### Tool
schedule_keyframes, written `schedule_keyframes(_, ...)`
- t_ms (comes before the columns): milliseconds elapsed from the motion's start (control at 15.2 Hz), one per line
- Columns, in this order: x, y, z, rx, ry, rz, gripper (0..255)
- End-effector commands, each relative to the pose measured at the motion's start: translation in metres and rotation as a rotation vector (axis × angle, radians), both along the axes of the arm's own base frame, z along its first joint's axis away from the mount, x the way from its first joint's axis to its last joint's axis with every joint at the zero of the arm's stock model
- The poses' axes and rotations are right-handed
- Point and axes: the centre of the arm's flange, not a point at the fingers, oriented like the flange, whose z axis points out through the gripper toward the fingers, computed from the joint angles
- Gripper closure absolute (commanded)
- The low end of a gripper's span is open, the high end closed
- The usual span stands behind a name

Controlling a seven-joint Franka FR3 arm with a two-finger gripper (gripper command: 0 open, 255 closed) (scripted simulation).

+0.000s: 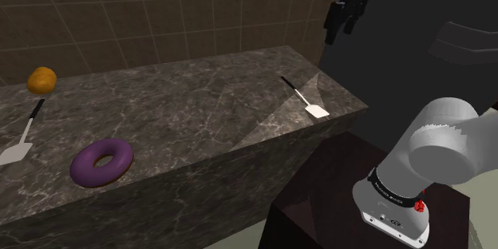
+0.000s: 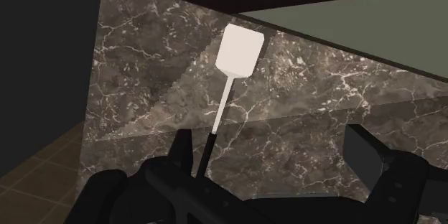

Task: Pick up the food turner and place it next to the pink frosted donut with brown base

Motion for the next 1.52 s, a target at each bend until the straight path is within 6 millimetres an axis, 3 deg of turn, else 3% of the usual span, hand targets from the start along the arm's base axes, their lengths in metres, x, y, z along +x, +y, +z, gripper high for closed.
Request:
schedule_keyframes(0, 0.000, 0.000, 0.000, 0.000, 0.000, 0.000, 0)
schedule_keyframes(1254, 0.080, -0.075, -0.225, 0.069, -0.063, -0.317, 0)
schedule_keyframes(1452, 0.083, -0.078, -0.242, 0.071, -0.065, -0.325, 0)
